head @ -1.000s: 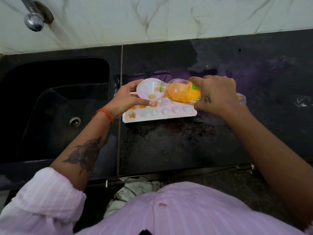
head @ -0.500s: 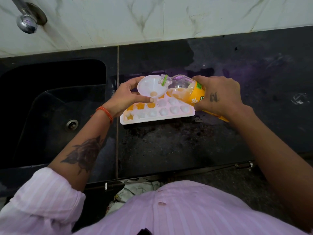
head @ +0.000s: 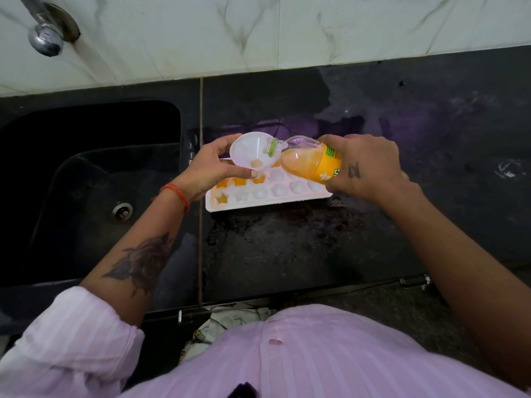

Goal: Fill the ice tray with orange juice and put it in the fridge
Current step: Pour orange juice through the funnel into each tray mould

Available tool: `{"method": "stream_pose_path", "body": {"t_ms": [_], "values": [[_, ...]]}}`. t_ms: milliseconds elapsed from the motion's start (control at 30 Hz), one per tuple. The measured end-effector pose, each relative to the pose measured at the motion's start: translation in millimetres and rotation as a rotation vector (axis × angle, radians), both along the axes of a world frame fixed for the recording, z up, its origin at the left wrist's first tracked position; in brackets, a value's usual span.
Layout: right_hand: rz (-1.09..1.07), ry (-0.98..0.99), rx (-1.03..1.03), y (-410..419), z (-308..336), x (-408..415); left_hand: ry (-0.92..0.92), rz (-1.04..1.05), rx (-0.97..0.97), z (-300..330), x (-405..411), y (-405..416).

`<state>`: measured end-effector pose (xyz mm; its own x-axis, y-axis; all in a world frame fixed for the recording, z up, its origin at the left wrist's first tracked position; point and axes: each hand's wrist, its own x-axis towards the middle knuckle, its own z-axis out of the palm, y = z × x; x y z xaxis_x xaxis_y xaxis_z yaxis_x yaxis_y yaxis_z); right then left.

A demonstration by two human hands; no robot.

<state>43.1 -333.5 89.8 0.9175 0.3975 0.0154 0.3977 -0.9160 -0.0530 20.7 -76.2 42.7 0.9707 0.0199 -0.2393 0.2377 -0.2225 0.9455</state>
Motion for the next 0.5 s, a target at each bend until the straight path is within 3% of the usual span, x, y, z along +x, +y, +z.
{"method": "stream_pose_path", "body": {"t_ms": [500], "values": [[0.043,-0.133,-0.083,5.5,-2.9,8.3,0.012,0.017,0.011,-0.8,-2.5,2.1]]}}
